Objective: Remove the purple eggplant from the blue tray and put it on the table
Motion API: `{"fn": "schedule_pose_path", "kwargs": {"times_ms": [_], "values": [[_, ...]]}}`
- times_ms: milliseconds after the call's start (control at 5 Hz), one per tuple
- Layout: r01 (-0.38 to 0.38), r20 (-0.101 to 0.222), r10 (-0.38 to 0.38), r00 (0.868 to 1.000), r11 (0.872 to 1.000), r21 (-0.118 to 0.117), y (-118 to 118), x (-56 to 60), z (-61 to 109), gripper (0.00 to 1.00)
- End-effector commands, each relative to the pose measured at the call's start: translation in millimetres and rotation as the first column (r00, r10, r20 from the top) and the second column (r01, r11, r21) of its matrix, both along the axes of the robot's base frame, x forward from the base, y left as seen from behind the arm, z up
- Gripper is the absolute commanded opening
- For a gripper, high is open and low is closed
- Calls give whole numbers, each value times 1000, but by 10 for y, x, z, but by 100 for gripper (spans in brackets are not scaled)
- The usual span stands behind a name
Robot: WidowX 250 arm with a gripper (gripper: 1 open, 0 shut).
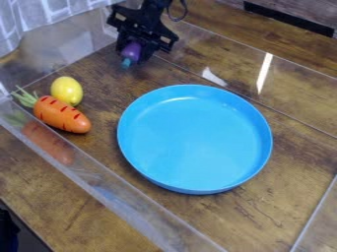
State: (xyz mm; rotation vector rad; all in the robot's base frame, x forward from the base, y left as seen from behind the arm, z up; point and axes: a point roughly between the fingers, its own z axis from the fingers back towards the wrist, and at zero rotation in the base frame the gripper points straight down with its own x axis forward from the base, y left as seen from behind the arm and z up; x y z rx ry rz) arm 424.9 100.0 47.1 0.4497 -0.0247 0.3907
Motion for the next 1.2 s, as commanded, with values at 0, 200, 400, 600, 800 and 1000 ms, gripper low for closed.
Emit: {"fn": "schedule_pose_path", "kwargs": {"times_ms": [0,200,400,600,800,1000], "values": [[-28,62,26,998,999,21,171,52,231,0],[-31,50,30,998,999,24,205,40,165,0],[-35,40,34,999,999,26,232,17,120,0],[-39,30,38,999,999,27,257,-5,73,0],[-40,21,40,999,999,25,259,-17,17,100],[-43,16,43,999,999,17,246,-37,-6,100]]}}
